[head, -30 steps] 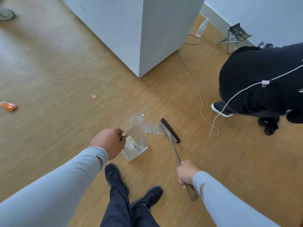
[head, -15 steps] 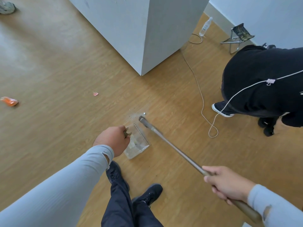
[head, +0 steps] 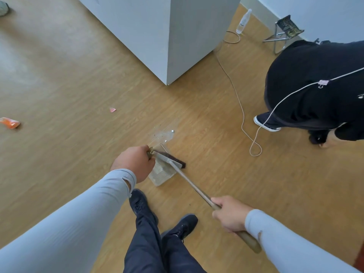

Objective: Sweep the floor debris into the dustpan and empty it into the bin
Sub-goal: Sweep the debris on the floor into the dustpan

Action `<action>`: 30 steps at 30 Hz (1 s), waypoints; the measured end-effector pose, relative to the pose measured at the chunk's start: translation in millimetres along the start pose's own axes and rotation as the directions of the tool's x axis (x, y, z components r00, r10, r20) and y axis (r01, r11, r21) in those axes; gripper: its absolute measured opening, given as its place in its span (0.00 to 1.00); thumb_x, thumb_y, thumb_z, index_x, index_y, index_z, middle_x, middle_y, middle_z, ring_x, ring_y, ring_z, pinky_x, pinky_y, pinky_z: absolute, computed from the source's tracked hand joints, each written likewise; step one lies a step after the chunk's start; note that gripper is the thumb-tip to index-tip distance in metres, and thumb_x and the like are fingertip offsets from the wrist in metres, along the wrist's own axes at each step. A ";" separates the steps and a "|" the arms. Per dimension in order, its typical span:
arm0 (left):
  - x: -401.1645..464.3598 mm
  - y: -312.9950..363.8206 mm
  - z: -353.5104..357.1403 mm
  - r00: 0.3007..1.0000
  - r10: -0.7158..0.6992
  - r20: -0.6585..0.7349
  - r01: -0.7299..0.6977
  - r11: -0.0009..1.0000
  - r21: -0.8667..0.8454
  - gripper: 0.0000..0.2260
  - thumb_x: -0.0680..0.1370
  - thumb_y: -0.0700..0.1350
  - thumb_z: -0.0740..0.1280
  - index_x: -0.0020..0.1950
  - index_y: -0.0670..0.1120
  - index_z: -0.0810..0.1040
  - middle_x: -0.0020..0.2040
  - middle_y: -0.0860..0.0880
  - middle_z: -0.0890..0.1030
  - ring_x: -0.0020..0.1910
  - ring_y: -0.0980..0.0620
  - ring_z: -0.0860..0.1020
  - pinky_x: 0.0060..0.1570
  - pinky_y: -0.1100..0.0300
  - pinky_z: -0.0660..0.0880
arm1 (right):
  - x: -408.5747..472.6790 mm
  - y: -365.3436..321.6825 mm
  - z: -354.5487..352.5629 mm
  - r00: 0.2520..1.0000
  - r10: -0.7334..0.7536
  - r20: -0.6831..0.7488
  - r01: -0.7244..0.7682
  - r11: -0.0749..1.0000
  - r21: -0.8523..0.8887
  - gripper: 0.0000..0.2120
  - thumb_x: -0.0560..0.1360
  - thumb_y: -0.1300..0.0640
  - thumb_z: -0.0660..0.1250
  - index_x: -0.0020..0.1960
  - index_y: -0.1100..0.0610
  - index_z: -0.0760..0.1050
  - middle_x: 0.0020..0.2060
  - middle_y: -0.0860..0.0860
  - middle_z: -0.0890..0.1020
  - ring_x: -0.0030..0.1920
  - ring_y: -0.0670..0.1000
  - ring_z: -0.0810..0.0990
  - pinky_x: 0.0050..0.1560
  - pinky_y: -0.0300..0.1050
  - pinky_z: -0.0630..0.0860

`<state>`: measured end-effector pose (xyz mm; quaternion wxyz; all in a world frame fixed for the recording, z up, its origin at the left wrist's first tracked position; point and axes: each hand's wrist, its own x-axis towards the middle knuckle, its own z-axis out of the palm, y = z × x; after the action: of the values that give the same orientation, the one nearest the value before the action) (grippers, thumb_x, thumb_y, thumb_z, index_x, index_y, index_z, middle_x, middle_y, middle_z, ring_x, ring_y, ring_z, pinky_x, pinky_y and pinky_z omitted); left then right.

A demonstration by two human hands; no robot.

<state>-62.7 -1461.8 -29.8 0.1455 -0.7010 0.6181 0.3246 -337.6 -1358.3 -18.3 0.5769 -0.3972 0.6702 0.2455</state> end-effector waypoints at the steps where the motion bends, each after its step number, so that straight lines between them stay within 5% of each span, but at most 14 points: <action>1: -0.5 -1.6 0.1 1.000 0.000 -0.001 0.000 1.000 -0.001 0.07 0.83 0.53 0.59 0.51 0.51 0.71 0.39 0.53 0.77 0.35 0.53 0.76 0.32 0.57 0.71 | -7.6 7.8 -7.6 1.000 -0.023 -0.018 0.023 0.999 0.033 0.28 0.81 0.57 0.61 0.80 0.49 0.60 0.38 0.50 0.78 0.28 0.48 0.76 0.23 0.38 0.72; 3: -1.4 -5.2 1.3 1.000 -0.003 0.000 0.003 1.000 -0.004 0.06 0.83 0.53 0.59 0.52 0.52 0.71 0.39 0.53 0.77 0.35 0.53 0.76 0.33 0.57 0.72 | -19.8 24.9 -25.1 0.998 -0.019 -0.053 0.024 0.995 0.095 0.29 0.80 0.60 0.62 0.80 0.51 0.62 0.28 0.52 0.75 0.20 0.47 0.70 0.18 0.38 0.68; 12: 1.5 2.3 1.7 1.000 0.015 0.019 -0.015 1.000 0.002 0.12 0.83 0.52 0.59 0.60 0.48 0.75 0.41 0.53 0.76 0.40 0.48 0.78 0.38 0.56 0.75 | -6.2 26.3 -29.7 0.970 0.088 -0.228 -0.048 0.983 0.176 0.23 0.81 0.64 0.60 0.75 0.58 0.67 0.28 0.55 0.71 0.16 0.47 0.68 0.16 0.36 0.65; 17: 0.4 -6.2 2.2 1.000 0.019 0.016 -0.019 1.000 0.010 0.12 0.84 0.53 0.58 0.60 0.48 0.75 0.42 0.52 0.78 0.40 0.48 0.79 0.37 0.56 0.75 | 17.7 -24.9 20.0 0.998 0.062 -0.020 -0.058 0.988 0.146 0.26 0.80 0.62 0.57 0.77 0.53 0.64 0.39 0.58 0.79 0.29 0.52 0.74 0.28 0.44 0.76; 19: -0.2 -8.8 2.0 0.999 0.032 0.017 -0.032 0.999 0.005 0.10 0.84 0.52 0.58 0.59 0.49 0.74 0.40 0.53 0.76 0.38 0.50 0.77 0.35 0.57 0.73 | 7.9 -25.6 20.3 0.997 0.049 0.064 -0.061 0.975 0.211 0.29 0.80 0.61 0.59 0.79 0.49 0.61 0.34 0.54 0.78 0.26 0.49 0.71 0.25 0.41 0.72; 23: -6.9 -13.6 0.6 0.998 0.049 0.049 -0.049 0.999 -0.006 0.10 0.84 0.51 0.58 0.59 0.48 0.73 0.39 0.53 0.74 0.37 0.51 0.75 0.36 0.56 0.74 | -19.3 2.6 -1.2 0.997 0.073 0.023 -0.076 0.946 0.317 0.29 0.80 0.59 0.63 0.80 0.51 0.61 0.26 0.50 0.75 0.22 0.47 0.68 0.21 0.38 0.67; 30: -25.3 -50.4 -13.9 0.998 0.048 0.050 -0.044 0.996 -0.081 0.11 0.84 0.53 0.57 0.61 0.51 0.74 0.41 0.55 0.77 0.40 0.51 0.79 0.41 0.56 0.80 | -75.5 18.9 -4.8 0.990 0.127 -0.067 -0.086 0.897 0.434 0.27 0.82 0.60 0.62 0.80 0.51 0.61 0.27 0.53 0.74 0.22 0.48 0.65 0.22 0.37 0.64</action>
<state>-11.1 -1441.0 -13.3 0.1257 -0.6831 0.6166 0.3706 -354.3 -1332.6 53.3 0.6038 -0.2342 0.7548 0.1041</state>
